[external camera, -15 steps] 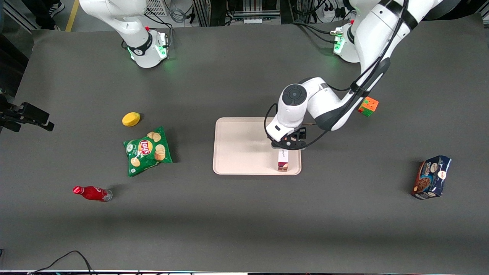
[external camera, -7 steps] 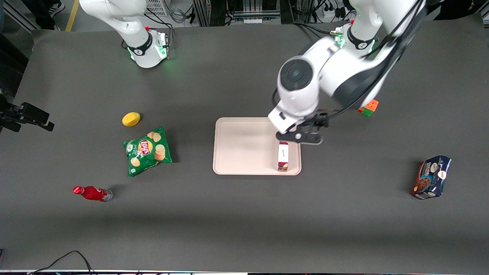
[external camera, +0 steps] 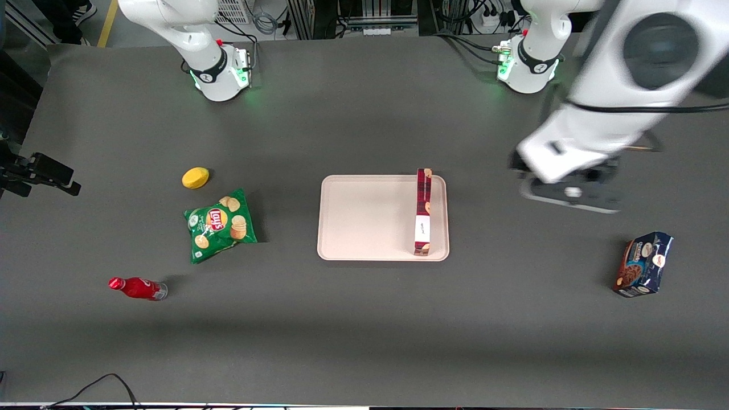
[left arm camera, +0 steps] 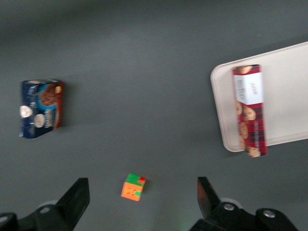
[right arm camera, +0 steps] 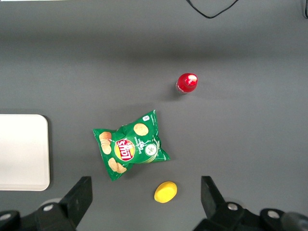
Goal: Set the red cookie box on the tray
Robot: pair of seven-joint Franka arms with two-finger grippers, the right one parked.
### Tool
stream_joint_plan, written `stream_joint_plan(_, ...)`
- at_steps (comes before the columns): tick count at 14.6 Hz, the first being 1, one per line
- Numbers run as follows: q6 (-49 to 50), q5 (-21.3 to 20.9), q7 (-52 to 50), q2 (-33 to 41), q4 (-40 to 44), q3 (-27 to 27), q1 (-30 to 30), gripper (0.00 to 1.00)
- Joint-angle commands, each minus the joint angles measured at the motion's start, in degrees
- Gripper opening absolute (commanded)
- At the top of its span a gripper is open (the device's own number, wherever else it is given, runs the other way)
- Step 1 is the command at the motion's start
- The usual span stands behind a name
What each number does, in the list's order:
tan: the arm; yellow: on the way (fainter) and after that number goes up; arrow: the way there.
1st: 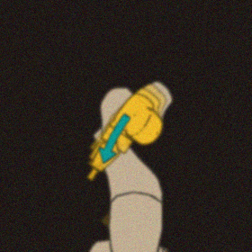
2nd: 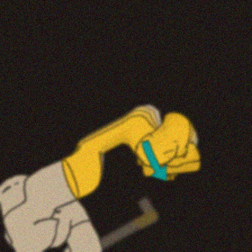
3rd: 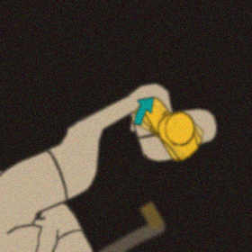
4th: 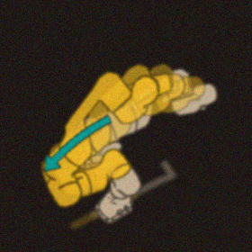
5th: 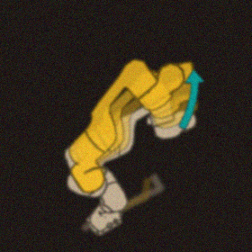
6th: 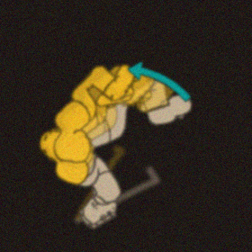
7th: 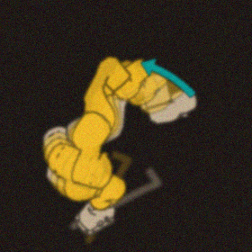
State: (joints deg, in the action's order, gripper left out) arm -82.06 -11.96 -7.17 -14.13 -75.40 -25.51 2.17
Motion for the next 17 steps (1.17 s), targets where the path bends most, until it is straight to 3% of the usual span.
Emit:
stream_joint_plan(1, -0.8, 2.9, 4.4, 5.2, -4.4, 11.9, -4.2, 1.00)
stream_joint_plan(4, -7.9, 11.2, 11.5, 10.1, -12.2, 22.0, -4.5, 1.00)
stream_joint_plan(7, -19.8, 11.2, 12.5, 16.0, -26.0, 25.1, -5.1, 1.00)
stream_joint_plan(17, -18.9, 9.8, 12.9, 13.3, -23.0, 25.4, -4.7, 1.00)
